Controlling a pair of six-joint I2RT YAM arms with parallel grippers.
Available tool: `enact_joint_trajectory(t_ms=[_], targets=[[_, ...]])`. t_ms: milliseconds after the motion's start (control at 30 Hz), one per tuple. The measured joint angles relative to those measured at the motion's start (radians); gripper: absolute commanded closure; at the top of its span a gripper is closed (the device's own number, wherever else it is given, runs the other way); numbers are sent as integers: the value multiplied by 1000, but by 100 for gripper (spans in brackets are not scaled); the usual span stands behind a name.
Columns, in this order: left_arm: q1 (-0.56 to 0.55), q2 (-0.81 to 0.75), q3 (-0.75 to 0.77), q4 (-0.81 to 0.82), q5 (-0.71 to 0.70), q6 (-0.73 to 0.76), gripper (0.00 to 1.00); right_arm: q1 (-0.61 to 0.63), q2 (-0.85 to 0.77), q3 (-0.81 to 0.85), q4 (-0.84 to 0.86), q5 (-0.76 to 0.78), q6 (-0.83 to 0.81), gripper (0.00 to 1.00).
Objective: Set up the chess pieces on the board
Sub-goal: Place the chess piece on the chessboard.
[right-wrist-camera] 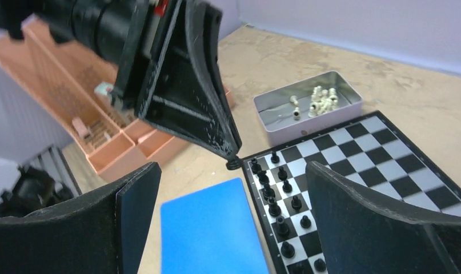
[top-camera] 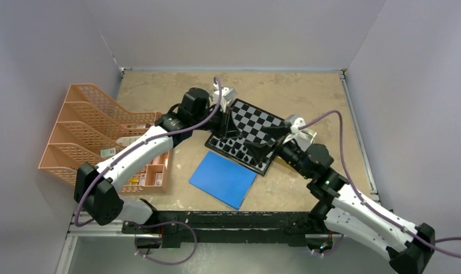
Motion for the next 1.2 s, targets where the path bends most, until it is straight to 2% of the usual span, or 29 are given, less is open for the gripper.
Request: enact_joint_trajectory(t_ms=[167,333,567,833,1200], targets=[[-98,61,32,58,-157,20,100,0,-145,41,-178,241,159,1],[-137,161,33,131,-272,35,100,0,-236,74,-325,485,267,1],[-195,288,39,209,-399,70,100,0,-315,71,-474,705,394,1],[-234,378,40,246,-494,113,100,0,-388,68,-534,813,458,1],[-249,449,40,289,-553,130,100,0,-424,47,-531,822,459,1]])
